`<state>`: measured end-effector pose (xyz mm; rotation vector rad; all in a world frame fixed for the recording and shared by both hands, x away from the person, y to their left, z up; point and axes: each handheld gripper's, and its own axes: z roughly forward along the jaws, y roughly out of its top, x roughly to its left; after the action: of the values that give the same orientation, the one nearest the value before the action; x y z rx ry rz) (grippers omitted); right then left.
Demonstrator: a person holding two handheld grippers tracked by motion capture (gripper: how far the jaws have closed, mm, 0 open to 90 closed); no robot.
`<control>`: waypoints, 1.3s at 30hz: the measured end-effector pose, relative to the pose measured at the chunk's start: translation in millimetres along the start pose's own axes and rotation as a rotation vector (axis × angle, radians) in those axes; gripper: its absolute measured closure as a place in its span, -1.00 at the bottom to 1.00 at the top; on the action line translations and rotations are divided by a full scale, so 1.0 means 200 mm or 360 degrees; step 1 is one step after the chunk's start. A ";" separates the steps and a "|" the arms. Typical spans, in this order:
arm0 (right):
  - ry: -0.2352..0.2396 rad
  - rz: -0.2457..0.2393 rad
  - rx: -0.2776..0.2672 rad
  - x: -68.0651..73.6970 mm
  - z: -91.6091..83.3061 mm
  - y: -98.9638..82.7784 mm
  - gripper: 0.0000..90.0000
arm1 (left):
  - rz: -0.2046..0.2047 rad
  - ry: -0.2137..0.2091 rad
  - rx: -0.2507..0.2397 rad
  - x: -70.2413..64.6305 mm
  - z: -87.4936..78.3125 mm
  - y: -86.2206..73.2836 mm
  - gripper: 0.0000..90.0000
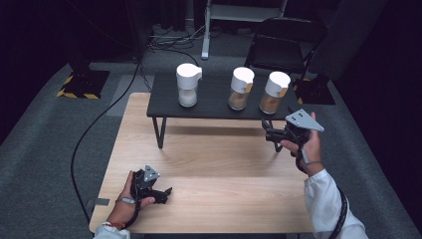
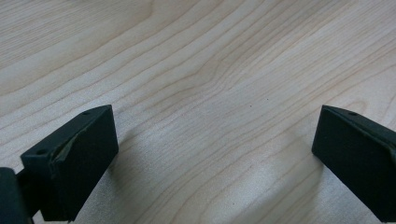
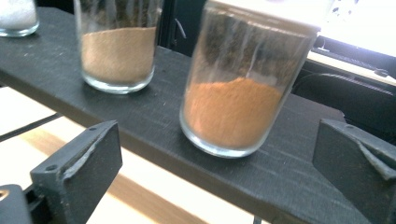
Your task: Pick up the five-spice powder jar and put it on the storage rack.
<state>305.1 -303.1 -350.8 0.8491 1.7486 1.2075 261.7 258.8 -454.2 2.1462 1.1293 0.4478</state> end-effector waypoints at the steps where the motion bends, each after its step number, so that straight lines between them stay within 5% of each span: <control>1: 0.0006 -0.0002 -0.0001 0.00 -0.01 -0.01 -0.97 | 0.0000 0.0000 0.0000 0.00 0.00 0.00 -1.00; 22: 0.0085 -0.0036 -0.0009 0.06 -0.14 -0.15 -0.97 | 0.0000 -0.0001 0.0001 0.00 0.00 0.00 -1.00; 39: 0.0140 -0.0196 0.0080 0.15 -0.17 -0.27 -0.97 | 0.0000 0.0000 0.0000 0.00 0.00 0.00 -1.00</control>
<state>258.0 -307.0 -402.2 0.7156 1.8809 1.1386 261.7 258.8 -454.2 2.1462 1.1291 0.4481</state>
